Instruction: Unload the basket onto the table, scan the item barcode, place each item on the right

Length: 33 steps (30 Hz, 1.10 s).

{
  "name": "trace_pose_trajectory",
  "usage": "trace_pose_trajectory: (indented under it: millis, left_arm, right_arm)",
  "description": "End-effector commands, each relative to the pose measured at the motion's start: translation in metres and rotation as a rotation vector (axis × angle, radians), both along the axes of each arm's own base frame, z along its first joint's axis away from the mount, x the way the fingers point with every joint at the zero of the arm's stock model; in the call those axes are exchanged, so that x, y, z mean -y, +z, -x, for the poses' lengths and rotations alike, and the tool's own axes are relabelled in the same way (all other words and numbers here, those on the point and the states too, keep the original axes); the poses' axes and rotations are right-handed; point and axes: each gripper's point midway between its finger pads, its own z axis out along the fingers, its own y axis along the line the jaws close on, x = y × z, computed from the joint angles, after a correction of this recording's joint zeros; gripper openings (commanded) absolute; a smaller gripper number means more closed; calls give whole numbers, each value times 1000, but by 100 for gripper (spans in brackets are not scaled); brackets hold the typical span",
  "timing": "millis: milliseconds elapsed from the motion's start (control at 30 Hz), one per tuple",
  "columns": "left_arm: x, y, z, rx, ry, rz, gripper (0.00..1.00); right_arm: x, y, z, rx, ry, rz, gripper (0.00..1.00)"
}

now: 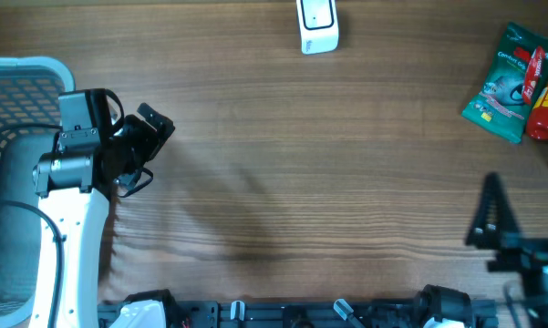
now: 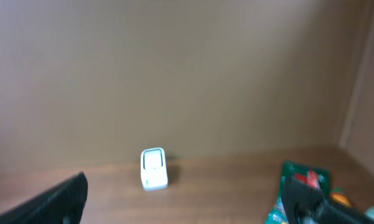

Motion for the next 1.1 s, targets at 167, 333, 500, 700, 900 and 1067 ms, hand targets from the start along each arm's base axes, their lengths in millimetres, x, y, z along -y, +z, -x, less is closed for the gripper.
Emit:
trace_pose_trajectory:
  millis: [167, 333, 500, 700, 900, 1067]
  left_arm:
    - [-1, 0, 0, 1, 2, 3, 100]
    - [-1, 0, 0, 0, 3, 4, 100]
    - [-1, 0, 0, 1, 2, 3, 100]
    - [-1, 0, 0, 0, 3, 4, 100]
    - [-1, 0, 0, 1, 2, 3, 100]
    - [-1, 0, 0, 1, 2, 3, 100]
  right_arm:
    - [-31, -83, -24, 266, 212, 62, 100]
    - [-31, -103, -40, 397, 220, 83, 100]
    - [-12, -139, -61, 370, 153, -83, 99]
    - [2, -187, -79, 280, 87, -168, 100]
    - [9, -224, -88, 135, 29, -136, 100]
    - [9, -262, -92, -23, 18, -137, 100]
